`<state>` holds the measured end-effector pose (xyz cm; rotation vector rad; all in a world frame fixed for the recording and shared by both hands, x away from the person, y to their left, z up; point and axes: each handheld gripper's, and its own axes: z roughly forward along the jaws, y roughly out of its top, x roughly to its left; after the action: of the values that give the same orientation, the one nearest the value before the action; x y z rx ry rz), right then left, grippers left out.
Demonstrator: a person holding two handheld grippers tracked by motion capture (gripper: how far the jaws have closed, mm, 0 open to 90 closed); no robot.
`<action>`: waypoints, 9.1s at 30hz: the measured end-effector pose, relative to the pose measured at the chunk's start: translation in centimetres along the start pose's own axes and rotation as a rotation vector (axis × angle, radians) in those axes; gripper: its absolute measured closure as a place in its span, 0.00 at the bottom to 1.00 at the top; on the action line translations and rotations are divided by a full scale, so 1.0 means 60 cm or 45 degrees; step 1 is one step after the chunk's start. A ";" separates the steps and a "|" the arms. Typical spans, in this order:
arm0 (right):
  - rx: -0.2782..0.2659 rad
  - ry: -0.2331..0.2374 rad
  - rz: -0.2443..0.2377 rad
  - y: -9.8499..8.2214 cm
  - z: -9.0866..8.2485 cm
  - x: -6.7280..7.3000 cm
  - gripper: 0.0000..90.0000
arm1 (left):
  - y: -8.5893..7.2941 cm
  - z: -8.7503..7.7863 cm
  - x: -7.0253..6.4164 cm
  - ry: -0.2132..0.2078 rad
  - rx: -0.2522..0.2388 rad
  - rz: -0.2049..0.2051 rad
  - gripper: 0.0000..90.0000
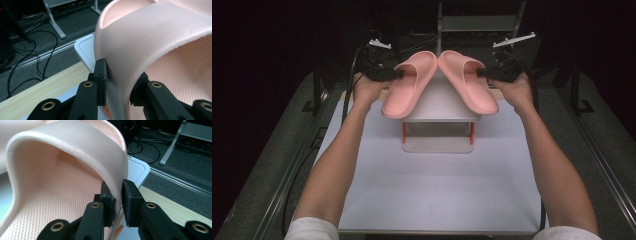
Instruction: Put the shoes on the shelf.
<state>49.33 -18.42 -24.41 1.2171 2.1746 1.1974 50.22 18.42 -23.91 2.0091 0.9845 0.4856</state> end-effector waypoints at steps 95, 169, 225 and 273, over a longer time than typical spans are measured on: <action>-0.024 -0.006 0.176 -0.011 0.057 0.030 0.63 | -0.005 0.059 -0.030 0.013 -0.053 -0.083 0.63; -0.153 0.345 0.183 -0.082 -0.037 0.051 0.44 | -0.065 -0.045 -0.060 -0.044 -0.165 0.035 0.37; -0.164 0.535 0.107 -0.176 -0.095 0.093 0.33 | -0.160 -0.127 -0.088 -0.092 -0.262 0.057 0.18; -0.130 0.570 0.129 -0.269 -0.095 0.095 0.27 | -0.264 -0.136 -0.081 -0.094 -0.232 -0.030 0.12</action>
<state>34.22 -20.77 -33.96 1.1090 2.3384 1.7408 34.68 24.33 -31.94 1.8375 0.8853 0.4675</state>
